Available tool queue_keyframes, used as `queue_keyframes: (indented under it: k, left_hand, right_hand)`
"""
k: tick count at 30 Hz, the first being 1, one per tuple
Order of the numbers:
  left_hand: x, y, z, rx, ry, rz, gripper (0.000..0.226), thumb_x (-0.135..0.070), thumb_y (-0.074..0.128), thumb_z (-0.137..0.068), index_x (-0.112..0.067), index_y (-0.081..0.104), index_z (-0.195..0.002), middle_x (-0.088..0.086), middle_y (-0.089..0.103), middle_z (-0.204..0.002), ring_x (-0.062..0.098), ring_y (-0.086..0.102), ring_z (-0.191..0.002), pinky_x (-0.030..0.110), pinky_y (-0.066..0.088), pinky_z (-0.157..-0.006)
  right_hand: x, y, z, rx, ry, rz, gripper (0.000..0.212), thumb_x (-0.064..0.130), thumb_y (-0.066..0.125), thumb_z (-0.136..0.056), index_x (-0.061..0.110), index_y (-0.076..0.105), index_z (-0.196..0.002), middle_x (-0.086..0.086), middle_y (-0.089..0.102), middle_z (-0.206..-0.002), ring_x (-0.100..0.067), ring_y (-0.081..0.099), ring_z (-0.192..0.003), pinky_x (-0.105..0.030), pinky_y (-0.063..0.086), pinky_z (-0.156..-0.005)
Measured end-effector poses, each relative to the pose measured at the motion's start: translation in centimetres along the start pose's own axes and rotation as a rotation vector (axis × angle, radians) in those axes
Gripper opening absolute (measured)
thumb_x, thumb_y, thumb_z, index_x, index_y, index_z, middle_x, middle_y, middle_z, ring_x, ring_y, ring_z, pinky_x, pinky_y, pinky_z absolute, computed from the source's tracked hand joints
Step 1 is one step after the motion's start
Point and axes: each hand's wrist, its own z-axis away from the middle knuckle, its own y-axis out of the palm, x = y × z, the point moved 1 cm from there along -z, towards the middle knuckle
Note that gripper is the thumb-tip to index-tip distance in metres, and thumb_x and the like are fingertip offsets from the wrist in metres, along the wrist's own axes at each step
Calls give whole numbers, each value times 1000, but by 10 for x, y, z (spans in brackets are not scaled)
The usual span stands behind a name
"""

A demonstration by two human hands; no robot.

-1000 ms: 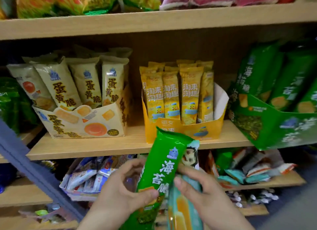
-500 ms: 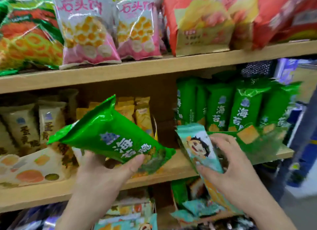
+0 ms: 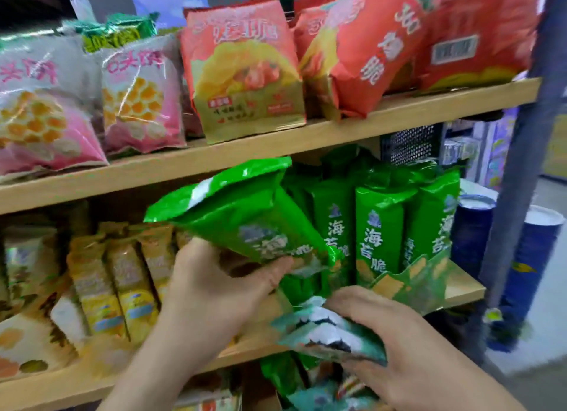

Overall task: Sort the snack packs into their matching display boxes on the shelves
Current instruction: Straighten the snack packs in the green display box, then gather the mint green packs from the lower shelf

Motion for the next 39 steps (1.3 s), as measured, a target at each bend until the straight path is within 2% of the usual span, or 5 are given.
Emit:
queue_keyframes:
  k: [8, 17, 23, 28, 39]
  left_hand:
    - [22, 55, -14, 139, -64, -381, 111, -43, 83, -71, -38, 3, -148, -10, 59, -115, 7, 58, -94, 22, 46, -76]
    - [23, 55, -19, 30, 185, -422, 93, -15, 79, -79, -50, 22, -143, -11, 42, -91, 3, 46, -72, 16, 36, -63]
    - [21, 47, -15, 118, 212, -580, 47, -35, 55, -93, -41, 47, -139, -14, 45, -85, 10, 48, -68, 27, 42, -60]
    - [18, 44, 4, 265, 139, -249, 38, -50, 52, -92, -35, 65, -123, -28, 57, -96, 5, 55, -89, 12, 39, -72]
    - [-6, 74, 91, 291, 21, -227, 70, -78, 56, -68, -74, 21, -129, -44, 46, -122, -14, 47, -113, 9, 41, -91]
  right_hand:
    - [-7, -11, 12, -22, 32, -192, 51, 11, 76, -80, 34, 61, -122, 25, 51, -126, 2, 50, -122, -11, 40, -93]
    - [-22, -10, 33, -42, 136, -775, 61, -8, 77, -77, 35, 68, -120, 9, 62, -134, -17, 63, -120, -40, 53, -99]
    - [-44, -13, 40, -401, 238, -1066, 68, 29, 102, -21, 28, 79, -85, -8, 77, -89, -23, 75, -78, -32, 60, -63]
    - [-42, -6, 32, -482, 263, -1126, 64, 41, 100, -32, 27, 77, -90, -9, 77, -98, -25, 75, -84, -33, 60, -65]
    - [7, 16, 28, -554, 249, -1087, 30, 26, 91, -63, 33, 74, -87, -2, 77, -90, -14, 73, -76, -25, 57, -60]
